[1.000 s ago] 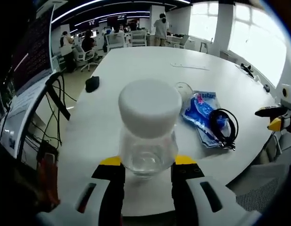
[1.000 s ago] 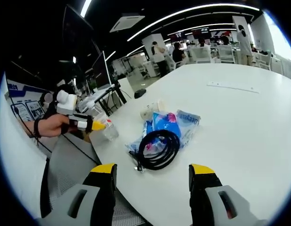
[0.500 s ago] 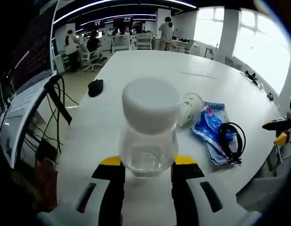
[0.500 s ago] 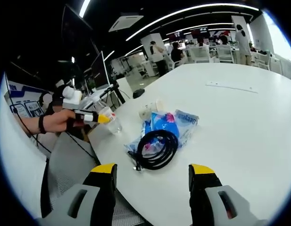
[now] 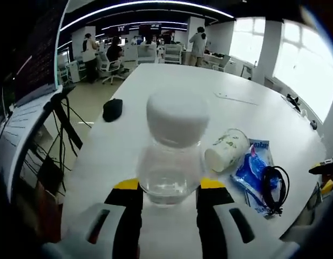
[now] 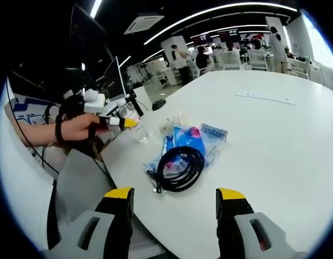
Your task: Arrange the tabletop items into an orderly group along one side of the table until the central work area is clear of visible clutter.
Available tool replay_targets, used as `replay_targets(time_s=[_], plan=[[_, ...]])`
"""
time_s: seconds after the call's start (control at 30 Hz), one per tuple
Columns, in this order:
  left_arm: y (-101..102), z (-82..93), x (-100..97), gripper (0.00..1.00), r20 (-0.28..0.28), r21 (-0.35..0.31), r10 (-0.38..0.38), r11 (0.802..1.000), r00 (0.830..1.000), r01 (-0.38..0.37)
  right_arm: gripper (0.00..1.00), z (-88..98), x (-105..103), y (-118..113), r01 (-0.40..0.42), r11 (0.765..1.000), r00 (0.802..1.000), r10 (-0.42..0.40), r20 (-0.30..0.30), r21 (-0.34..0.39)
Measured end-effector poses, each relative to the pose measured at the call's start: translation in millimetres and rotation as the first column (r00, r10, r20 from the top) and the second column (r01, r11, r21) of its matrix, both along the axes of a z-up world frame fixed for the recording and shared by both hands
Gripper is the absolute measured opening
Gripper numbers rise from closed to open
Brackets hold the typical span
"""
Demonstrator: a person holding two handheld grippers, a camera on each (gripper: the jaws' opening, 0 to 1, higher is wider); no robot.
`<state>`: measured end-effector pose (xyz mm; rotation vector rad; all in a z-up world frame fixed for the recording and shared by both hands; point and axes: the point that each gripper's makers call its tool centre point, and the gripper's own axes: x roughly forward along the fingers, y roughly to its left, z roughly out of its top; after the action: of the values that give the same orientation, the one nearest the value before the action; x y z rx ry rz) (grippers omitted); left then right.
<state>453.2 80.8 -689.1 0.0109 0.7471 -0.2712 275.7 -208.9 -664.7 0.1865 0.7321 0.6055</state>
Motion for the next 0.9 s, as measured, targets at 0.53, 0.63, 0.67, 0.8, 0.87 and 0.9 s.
replay_targets(time_s=[0.53,0.63,0.67,0.8,0.87,0.9], plan=[[-14,6.8,46.0,0.38,0.065,-0.051,0.013,0.999,0.998,-0.010,0.63,-0.7,-5,2,-0.004,1.000,1.000,0.004,-0.020,-0.005],[-18,8.0,53.2,0.38,0.069,-0.064,0.014,0.998,0.998,-0.009,0.63,-1.6,-6,4,-0.009,1.000,1.000,0.009,-0.026,-0.009],[-18,8.2,53.9,0.38,0.069,-0.064,0.014,0.998,0.998,-0.009,0.63,-1.6,-6,4,-0.009,1.000,1.000,0.009,-0.026,-0.009],[-20,8.9,61.2,0.38,0.071,-0.063,0.013,0.998,0.997,-0.008,0.63,-1.1,-5,3,0.001,1.000,1.000,-0.001,-0.027,-0.008],[-20,8.9,65.0,0.38,0.071,-0.069,0.018,0.998,0.997,-0.013,0.63,-1.4,-5,2,0.003,1.000,1.000,-0.004,-0.028,-0.008],[-21,8.8,66.4,0.38,0.071,-0.071,0.019,0.997,0.997,-0.014,0.63,-1.4,-5,2,0.004,1.000,1.000,-0.005,-0.028,-0.010]])
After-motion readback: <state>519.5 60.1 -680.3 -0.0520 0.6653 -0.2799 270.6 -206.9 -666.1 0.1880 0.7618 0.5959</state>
